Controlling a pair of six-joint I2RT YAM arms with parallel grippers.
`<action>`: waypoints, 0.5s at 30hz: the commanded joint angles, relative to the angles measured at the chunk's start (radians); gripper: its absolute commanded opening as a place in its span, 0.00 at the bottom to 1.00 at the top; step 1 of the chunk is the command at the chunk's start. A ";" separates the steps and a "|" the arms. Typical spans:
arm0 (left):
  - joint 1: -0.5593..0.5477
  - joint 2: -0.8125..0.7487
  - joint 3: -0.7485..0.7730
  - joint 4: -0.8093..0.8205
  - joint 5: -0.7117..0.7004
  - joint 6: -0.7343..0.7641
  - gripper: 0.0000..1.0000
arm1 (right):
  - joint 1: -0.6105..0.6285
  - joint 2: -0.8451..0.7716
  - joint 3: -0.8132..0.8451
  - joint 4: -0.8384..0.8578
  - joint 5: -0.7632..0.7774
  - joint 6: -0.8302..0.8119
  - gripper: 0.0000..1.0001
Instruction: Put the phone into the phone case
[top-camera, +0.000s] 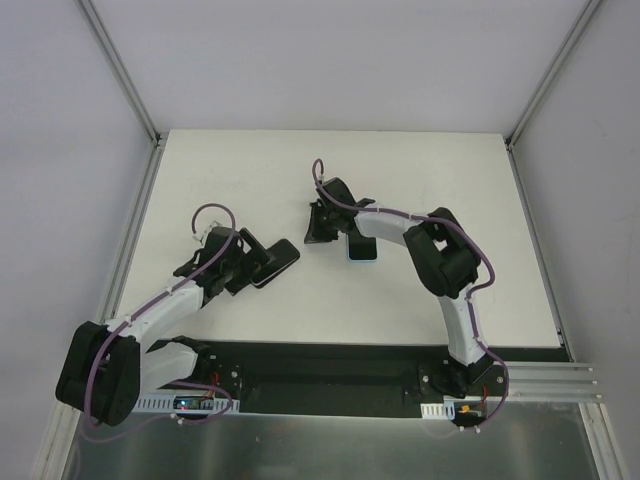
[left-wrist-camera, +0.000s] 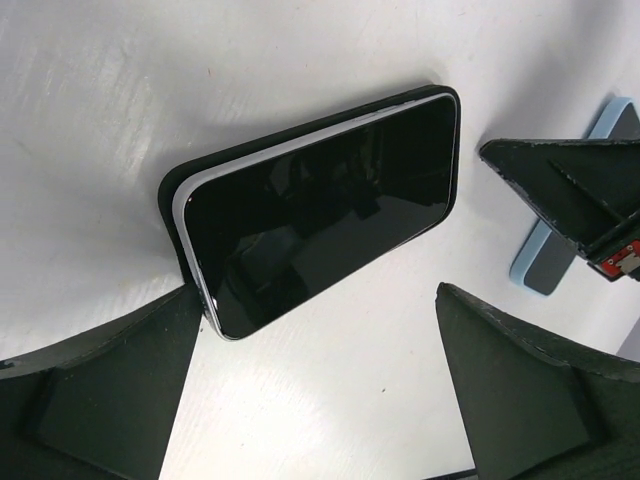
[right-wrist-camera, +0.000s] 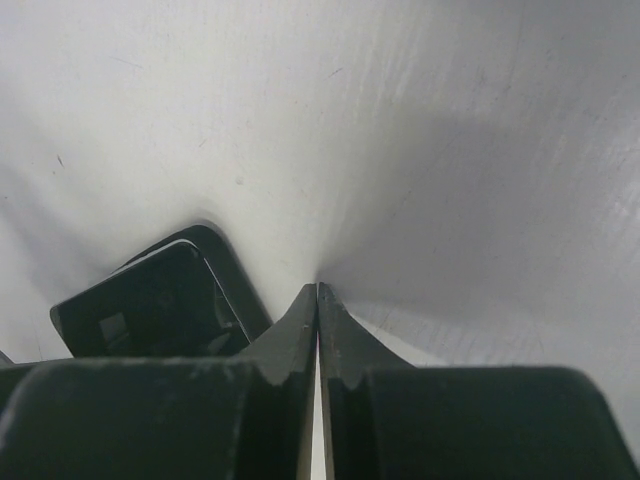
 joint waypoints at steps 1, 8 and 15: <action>-0.006 -0.007 0.080 -0.153 -0.019 0.101 0.99 | -0.011 -0.033 0.010 -0.106 0.023 -0.041 0.05; -0.003 0.061 0.254 -0.325 -0.109 0.280 0.95 | -0.011 -0.063 -0.021 -0.117 0.023 -0.046 0.05; 0.101 0.181 0.364 -0.343 -0.051 0.481 0.61 | -0.006 -0.149 -0.082 -0.113 0.012 -0.044 0.08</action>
